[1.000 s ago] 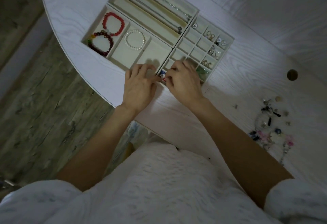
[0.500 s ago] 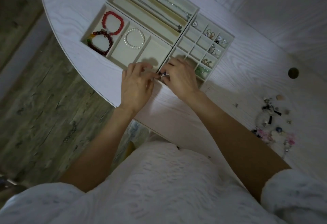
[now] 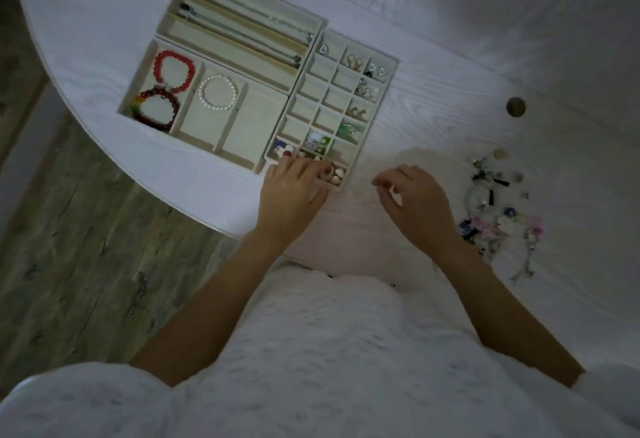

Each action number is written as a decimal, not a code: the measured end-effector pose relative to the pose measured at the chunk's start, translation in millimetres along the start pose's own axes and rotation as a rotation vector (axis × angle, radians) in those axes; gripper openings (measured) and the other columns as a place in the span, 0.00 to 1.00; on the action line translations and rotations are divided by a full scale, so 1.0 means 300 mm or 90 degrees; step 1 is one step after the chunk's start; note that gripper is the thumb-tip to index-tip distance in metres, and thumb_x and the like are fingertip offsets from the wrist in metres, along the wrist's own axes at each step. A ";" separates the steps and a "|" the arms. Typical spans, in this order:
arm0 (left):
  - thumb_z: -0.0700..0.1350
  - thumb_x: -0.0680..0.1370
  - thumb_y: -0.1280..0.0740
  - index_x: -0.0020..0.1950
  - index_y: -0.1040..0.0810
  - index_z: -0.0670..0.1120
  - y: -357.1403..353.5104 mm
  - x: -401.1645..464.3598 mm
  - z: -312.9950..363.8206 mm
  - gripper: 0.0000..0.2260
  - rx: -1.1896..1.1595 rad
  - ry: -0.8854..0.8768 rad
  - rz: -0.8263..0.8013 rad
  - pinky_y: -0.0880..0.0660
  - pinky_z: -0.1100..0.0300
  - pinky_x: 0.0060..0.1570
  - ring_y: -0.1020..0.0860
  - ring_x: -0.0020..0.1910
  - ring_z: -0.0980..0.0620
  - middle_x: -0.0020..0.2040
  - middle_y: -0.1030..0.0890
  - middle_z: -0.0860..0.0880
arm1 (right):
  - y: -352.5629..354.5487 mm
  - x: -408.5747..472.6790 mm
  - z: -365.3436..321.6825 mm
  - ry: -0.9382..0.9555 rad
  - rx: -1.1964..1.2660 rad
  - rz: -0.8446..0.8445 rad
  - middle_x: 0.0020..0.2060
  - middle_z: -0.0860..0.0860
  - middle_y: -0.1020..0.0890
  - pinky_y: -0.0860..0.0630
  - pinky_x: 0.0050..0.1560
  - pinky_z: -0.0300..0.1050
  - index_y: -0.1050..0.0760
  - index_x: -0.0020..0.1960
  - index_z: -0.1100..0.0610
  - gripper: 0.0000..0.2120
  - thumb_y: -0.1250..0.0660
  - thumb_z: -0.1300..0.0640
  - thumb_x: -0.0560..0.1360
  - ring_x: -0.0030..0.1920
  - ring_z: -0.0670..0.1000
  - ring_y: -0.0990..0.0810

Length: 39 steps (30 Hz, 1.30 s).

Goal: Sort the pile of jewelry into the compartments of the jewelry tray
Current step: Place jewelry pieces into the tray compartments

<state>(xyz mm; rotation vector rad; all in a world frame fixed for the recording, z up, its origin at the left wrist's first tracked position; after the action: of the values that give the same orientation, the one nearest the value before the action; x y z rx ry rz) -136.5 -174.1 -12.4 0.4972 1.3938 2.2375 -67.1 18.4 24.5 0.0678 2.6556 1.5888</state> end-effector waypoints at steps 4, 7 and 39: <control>0.51 0.70 0.34 0.58 0.21 0.44 -0.031 0.033 0.059 0.20 0.067 0.036 -0.065 0.29 0.52 0.47 0.24 0.47 0.40 0.48 0.20 0.43 | 0.064 -0.199 0.159 -0.155 -0.026 0.025 0.40 0.52 0.20 0.32 0.41 0.41 0.21 0.48 0.57 0.05 0.34 0.63 0.75 0.40 0.52 0.24; 0.49 0.71 0.34 0.56 0.20 0.43 -0.037 0.049 0.076 0.17 0.058 0.028 -0.069 0.27 0.50 0.46 0.23 0.46 0.39 0.46 0.19 0.42 | 0.087 -0.305 0.263 -0.296 -0.039 0.090 0.43 0.57 0.21 0.32 0.43 0.44 0.21 0.50 0.59 0.06 0.34 0.65 0.74 0.45 0.58 0.25; 0.46 0.76 0.35 0.55 0.17 0.48 -0.068 0.004 0.141 0.11 0.002 0.096 0.004 0.29 0.51 0.44 0.23 0.48 0.40 0.50 0.18 0.45 | 0.138 -0.231 0.261 -0.342 0.405 0.097 0.42 0.51 0.19 0.21 0.46 0.43 0.20 0.47 0.53 0.08 0.34 0.64 0.74 0.42 0.50 0.21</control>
<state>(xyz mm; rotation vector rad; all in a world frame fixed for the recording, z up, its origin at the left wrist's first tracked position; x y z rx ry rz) -111.4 -134.3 -13.0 0.3401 1.4713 2.3185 7.5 102.7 25.2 0.6268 2.6071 0.5556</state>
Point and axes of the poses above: each hand's wrist, its own x-axis towards the middle knuckle, its own y-axis out of the back of the hand, z = x × y, the point moved 2 cm from there along x, towards the middle knuckle
